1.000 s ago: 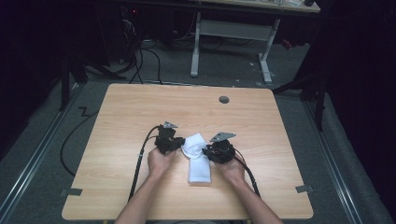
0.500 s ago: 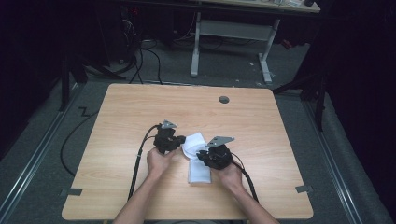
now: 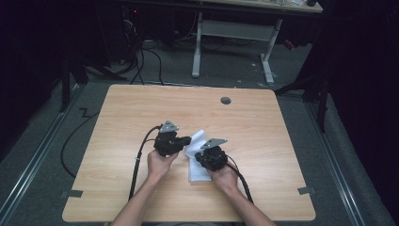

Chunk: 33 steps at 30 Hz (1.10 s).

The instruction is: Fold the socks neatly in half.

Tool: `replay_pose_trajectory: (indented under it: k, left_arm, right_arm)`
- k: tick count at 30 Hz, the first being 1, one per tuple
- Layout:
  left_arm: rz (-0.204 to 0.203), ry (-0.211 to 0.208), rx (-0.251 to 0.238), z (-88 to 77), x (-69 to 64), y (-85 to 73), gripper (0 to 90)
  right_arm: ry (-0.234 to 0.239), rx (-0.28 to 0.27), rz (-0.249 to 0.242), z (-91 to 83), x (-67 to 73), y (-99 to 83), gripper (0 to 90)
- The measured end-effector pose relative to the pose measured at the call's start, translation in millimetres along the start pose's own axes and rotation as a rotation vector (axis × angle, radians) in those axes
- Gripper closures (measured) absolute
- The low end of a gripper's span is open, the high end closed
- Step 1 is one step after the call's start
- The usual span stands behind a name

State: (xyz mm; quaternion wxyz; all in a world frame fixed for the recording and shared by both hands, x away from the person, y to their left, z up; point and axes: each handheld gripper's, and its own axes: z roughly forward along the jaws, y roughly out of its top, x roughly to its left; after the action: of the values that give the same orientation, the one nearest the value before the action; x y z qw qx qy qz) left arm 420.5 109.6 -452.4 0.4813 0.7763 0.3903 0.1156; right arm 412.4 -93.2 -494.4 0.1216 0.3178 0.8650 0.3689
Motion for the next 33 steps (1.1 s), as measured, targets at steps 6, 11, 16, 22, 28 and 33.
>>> replay_pose_trajectory:
  k: [6,11,16,22,28,33]
  left_arm:
    - [0.038,-0.054,-0.009,-7.2,-7.5,1.4,85.6]
    - [0.05,-0.091,-0.011,-12.4,-12.5,0.1,85.6]
    - [0.076,-0.102,0.033,-8.8,-19.6,-7.7,85.6]
    - [0.097,-0.105,0.074,-1.4,-25.8,-18.9,85.6]
    - [0.096,-0.112,0.099,3.4,-27.5,-28.7,85.6]
    - [0.099,-0.102,0.13,7.9,-27.0,-35.1,85.6]
  right_arm:
    - [-0.03,0.003,0.001,9.4,1.0,7.4,86.2]
    - [-0.043,-0.009,0.004,16.8,0.7,11.3,87.1]
    - [-0.04,-0.015,0.009,16.8,1.5,11.7,83.0]
    - [-0.032,0.018,-0.013,7.1,5.3,9.4,72.4]
    - [-0.026,0.037,-0.042,-5.7,9.0,3.8,67.0]
    - [-0.007,0.018,-0.052,-24.7,8.5,-8.1,65.3]
